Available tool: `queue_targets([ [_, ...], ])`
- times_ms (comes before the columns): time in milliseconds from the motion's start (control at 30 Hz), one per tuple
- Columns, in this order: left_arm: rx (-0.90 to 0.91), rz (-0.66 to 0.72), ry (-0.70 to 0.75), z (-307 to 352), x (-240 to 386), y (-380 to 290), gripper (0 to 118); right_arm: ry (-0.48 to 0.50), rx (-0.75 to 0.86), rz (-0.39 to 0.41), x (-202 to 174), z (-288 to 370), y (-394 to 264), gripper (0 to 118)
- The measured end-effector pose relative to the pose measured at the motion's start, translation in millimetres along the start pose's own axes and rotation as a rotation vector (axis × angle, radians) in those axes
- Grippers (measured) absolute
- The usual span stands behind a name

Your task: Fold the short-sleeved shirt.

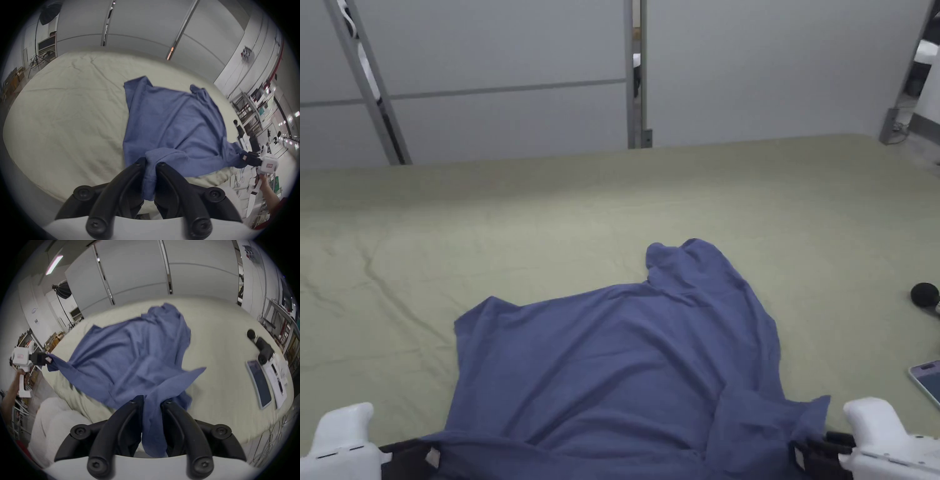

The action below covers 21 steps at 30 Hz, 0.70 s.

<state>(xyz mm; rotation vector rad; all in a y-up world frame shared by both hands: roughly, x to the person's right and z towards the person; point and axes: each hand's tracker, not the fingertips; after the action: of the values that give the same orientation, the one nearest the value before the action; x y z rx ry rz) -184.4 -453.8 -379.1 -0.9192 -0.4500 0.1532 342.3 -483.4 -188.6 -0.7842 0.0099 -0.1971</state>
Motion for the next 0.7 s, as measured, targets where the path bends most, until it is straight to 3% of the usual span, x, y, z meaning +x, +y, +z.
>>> queue_targets([
  [133, 0.075, 0.019, -0.034, 8, 13, 19, 9, -0.008, 0.119, -0.021, 0, 0, 46, 22],
  [233, 0.111, 0.009, -0.032, -4, 12, 51, 9, -0.062, 0.176, 0.021, 7, -17, 89, 22],
  [367, 0.136, -0.031, 0.015, -33, 12, 102, 9, -0.088, 0.200, 0.016, 28, -52, 152, 22],
  [400, 0.138, -0.038, 0.037, -43, 10, 116, 9, -0.139, 0.219, 0.037, 34, -62, 168, 21],
  [633, 0.053, -0.026, 0.161, -129, -15, 179, 9, -0.224, 0.153, -0.045, 70, -131, 232, 21],
  [700, -0.004, -0.061, 0.184, -155, -18, 179, 9, -0.248, 0.100, -0.018, 67, -148, 226, 21],
])
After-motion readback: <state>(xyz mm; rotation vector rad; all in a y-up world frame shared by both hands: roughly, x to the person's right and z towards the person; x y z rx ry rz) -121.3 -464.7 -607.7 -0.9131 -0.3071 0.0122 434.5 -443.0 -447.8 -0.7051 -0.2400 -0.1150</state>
